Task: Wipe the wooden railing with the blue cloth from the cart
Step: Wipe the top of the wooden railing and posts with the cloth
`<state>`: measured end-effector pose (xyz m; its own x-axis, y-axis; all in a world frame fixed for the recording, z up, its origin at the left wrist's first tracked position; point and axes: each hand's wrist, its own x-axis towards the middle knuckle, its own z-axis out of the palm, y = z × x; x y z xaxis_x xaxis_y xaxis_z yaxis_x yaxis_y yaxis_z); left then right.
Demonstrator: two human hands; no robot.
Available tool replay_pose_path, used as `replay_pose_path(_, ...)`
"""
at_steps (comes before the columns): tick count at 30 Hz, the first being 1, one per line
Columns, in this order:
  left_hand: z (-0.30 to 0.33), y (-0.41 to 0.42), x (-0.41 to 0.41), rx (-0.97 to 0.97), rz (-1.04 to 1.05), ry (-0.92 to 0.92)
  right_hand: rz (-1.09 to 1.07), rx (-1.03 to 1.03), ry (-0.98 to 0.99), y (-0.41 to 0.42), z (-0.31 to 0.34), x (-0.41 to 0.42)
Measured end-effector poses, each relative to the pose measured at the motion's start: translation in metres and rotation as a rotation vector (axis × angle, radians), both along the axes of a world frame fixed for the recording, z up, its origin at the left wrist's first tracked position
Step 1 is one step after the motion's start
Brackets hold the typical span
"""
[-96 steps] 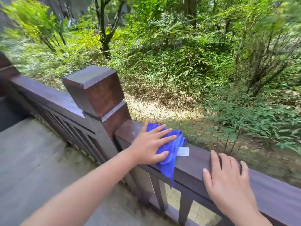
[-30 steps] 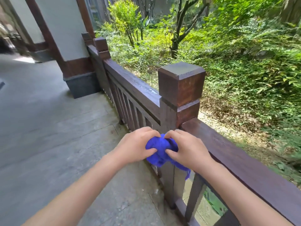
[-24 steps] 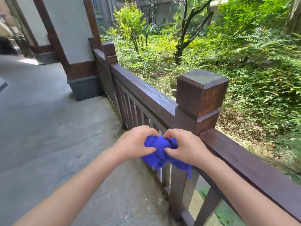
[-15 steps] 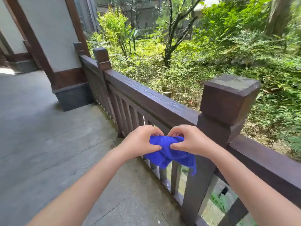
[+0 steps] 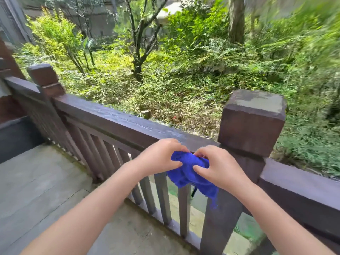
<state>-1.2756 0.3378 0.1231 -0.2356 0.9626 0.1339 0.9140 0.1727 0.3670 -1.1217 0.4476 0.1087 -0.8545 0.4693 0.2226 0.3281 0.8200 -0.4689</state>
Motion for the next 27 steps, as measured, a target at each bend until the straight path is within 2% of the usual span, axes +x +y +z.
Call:
replay_pose_path(5, 0.007, 0.049, -0.050, -0.043, -0.104, 0.096, -0.134, -0.016, 0.056, 0.021, -0.004, -0.044)
replay_pose_path(13, 0.012, 0.106, -0.111, -0.034, -0.247, 0.124, -0.362, 0.176, 0.085, 0.037, -0.006, -0.108)
replay_pose_path(17, -0.017, 0.123, -0.121, -0.243, -0.359, 0.093, -0.479, 0.151, -0.111, 0.036, -0.034, -0.117)
replay_pose_path(19, -0.039, 0.122, -0.120, -0.268, -0.374, 0.079, -0.505, 0.116, -0.144, 0.032, -0.047, -0.117)
replay_pose_path(21, -0.061, 0.115, -0.118, -0.221, -0.340, 0.138, -0.507, 0.115, -0.130, 0.028, -0.055, -0.118)
replay_pose_path(25, -0.087, 0.104, -0.109, -0.069, -0.295, 0.246, -0.574, 0.251, -0.191, 0.023, -0.062, -0.114)
replay_pose_path(27, -0.089, 0.107, -0.102, -0.019, -0.316, 0.259, -0.604, 0.230, -0.216, 0.025, -0.064, -0.110)
